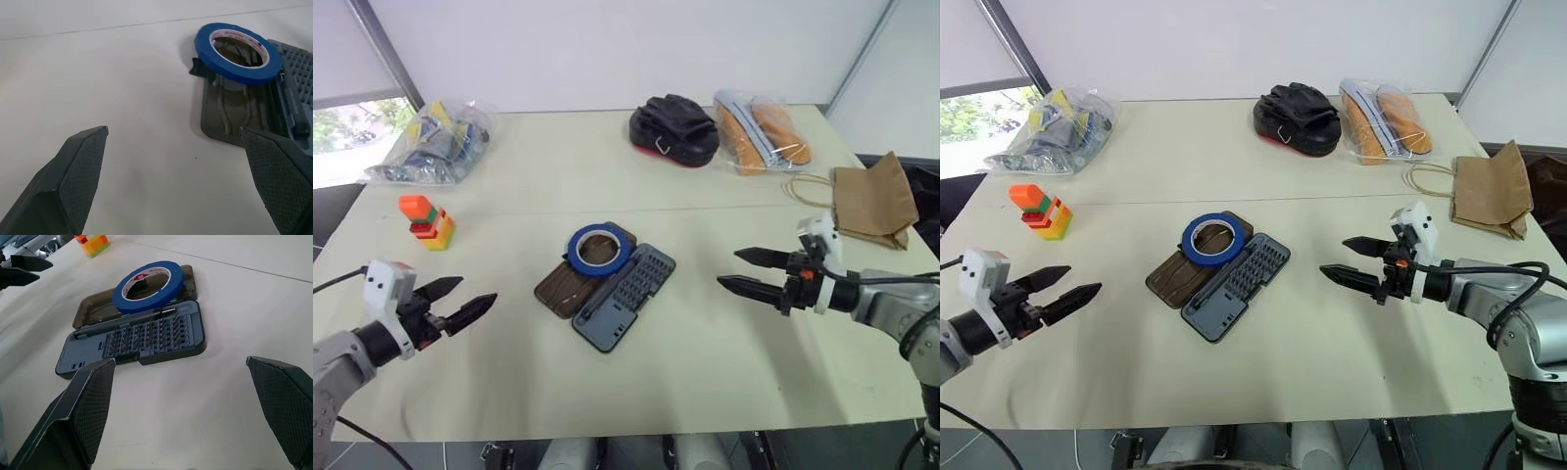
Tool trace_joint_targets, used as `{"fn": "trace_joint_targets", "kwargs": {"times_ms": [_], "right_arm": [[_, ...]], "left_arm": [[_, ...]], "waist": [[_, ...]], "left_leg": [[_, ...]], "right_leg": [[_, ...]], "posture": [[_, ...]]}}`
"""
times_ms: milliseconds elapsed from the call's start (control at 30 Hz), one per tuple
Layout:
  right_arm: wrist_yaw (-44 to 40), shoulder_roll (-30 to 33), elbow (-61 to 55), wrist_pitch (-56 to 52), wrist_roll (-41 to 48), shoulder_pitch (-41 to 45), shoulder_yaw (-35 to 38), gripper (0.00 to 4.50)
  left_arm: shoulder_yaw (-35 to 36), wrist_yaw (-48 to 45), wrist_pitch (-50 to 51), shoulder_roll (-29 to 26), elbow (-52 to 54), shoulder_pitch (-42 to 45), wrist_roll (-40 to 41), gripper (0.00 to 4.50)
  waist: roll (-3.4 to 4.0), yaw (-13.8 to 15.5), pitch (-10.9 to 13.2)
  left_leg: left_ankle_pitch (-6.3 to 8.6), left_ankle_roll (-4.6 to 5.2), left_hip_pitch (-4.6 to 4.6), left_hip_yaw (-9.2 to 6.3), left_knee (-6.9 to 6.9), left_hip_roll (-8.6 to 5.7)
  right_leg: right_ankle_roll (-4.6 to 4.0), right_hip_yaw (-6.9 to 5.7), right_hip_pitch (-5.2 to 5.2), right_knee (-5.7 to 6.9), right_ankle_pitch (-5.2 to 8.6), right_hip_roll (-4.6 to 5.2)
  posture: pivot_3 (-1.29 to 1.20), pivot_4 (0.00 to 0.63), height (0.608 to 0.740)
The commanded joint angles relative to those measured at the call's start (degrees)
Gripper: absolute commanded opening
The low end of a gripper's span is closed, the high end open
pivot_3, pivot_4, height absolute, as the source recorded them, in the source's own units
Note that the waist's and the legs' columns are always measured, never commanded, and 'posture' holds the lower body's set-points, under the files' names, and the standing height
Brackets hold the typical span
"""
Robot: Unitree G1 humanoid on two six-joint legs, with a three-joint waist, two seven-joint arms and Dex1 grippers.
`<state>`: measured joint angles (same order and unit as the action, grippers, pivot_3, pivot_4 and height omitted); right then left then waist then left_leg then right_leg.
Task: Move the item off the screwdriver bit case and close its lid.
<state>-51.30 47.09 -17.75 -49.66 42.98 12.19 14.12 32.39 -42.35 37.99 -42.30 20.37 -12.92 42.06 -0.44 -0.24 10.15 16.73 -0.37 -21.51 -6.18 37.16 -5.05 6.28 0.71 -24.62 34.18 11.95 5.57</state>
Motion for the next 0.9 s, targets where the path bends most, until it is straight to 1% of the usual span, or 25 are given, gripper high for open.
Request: {"fn": "trace_joint_targets", "kwargs": {"times_ms": [33,233,433,900], "right_arm": [[0.0,0.0,-0.3,1.2,0.3,1.5,0.4,4.46],[0.3,-0.4,0.7,2.0,-0.6,1.9,-0.4,4.46],[-0.1,-0.2,2.1,2.8,-1.4,2.8,-1.3,4.46],[0.3,0.0,2.5,3.8,-2.8,3.3,-1.1,4.46]], "left_arm": [[1.9,0.7,-1.1,0.5,1.5,-0.1,0.4,4.50],[2.2,2.3,-2.2,2.1,1.7,-0.2,-0.4,4.50],[2.2,3.2,-2.6,2.6,1.7,-0.5,-0.2,4.50],[1.3,2.5,-3.3,1.6,-0.9,1.5,-1.3,4.50]], "waist": [[0.00,0.1,0.0],[-0.01,0.9,0.0],[0.00,1.0,0.0],[0.00,1.0,0.0]], "left_leg": [[0.00,0.00,0.00,0.00,0.00,0.00],[0.01,0.01,0.00,0.02,0.00,0.00],[0.01,0.01,-0.01,0.02,0.00,-0.01],[0.01,0.02,0.00,0.03,0.00,-0.01]], "right_leg": [[0.00,0.00,0.00,0.00,0.00,0.00],[0.00,0.00,0.00,-0.02,0.00,0.00],[-0.01,-0.01,0.00,-0.03,0.00,0.00],[0.04,-0.02,0.00,-0.02,-0.03,-0.01]], "posture": [[0.00,0.150,0.740],[0.00,0.150,0.740],[0.00,0.150,0.740],[0.00,0.150,0.740]]}}
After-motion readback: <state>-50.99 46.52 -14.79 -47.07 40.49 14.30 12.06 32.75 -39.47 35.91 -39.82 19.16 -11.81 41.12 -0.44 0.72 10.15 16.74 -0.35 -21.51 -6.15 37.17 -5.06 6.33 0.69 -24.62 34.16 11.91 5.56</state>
